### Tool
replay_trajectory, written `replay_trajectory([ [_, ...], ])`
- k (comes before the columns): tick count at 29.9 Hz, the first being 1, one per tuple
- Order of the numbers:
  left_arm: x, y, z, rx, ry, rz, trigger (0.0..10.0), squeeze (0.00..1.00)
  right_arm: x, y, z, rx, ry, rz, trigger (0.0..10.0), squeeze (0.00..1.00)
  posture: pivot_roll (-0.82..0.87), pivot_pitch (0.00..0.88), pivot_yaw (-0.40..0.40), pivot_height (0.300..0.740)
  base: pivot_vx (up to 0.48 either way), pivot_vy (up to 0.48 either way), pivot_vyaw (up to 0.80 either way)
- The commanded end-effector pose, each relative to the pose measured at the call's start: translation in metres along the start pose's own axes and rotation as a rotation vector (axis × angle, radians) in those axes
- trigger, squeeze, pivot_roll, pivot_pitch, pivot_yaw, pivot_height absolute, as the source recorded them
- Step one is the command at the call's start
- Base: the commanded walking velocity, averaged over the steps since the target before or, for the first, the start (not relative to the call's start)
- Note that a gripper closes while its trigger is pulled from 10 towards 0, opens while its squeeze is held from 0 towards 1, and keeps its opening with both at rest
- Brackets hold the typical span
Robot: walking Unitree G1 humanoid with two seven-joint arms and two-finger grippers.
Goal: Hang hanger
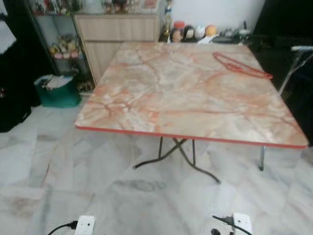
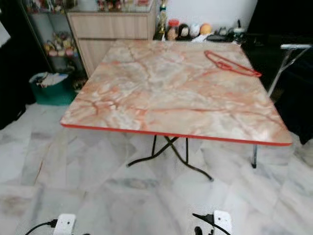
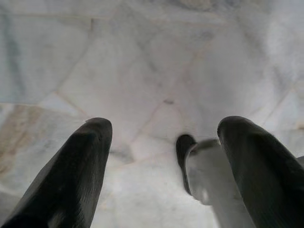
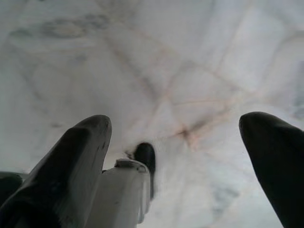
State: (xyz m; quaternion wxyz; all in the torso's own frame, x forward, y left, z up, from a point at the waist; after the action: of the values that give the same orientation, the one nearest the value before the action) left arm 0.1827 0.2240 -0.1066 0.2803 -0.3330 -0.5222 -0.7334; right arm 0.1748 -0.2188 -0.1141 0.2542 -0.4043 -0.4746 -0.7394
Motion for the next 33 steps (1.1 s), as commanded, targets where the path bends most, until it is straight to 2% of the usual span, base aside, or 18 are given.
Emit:
replay_trajectory([
  [1, 0.0024, -0.0098, 0.0003, -0.010, -0.005, 0.033, 10.0, 0.00, -0.0013, -0.0014, 0.0062, -0.008, 0.015, 0.003, 10.0, 0.00, 0.00, 0.000, -0.015, 0.740, 0.000, -0.360, 0.00],
  [11, 0.0033, -0.0133, -0.0013, -0.020, -0.015, 0.042, 10.0, 0.00, -0.0011, -0.0033, 0.0066, 0.027, 0.020, 0.013, 10.0, 0.00, -0.01, 0.000, -0.009, 0.740, 0.000, -0.361, 0.00],
  [33, 0.0032, -0.0118, 0.0046, -0.026, -0.008, 0.039, 10.0, 0.00, -0.0020, -0.0013, 0.0101, -0.004, 0.020, -0.005, 10.0, 0.00, -0.01, 0.000, 0.003, 0.740, 0.000, -0.400, 0.00],
])
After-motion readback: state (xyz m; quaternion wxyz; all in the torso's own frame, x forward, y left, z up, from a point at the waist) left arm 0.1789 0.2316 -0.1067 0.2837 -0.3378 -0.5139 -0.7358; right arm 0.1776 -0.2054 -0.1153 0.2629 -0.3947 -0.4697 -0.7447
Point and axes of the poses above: a point about 5 cm out from each wrist's last joint towards the gripper, its own x axis pointing back from the gripper into the wrist, its own y axis along the axis of the wrist's last joint, z = x × y, the point moved 3 cm from there along -x, pointing out of the wrist towards the gripper, and after that the axes turned 14 degrees about -x, right-handed, at the moved point
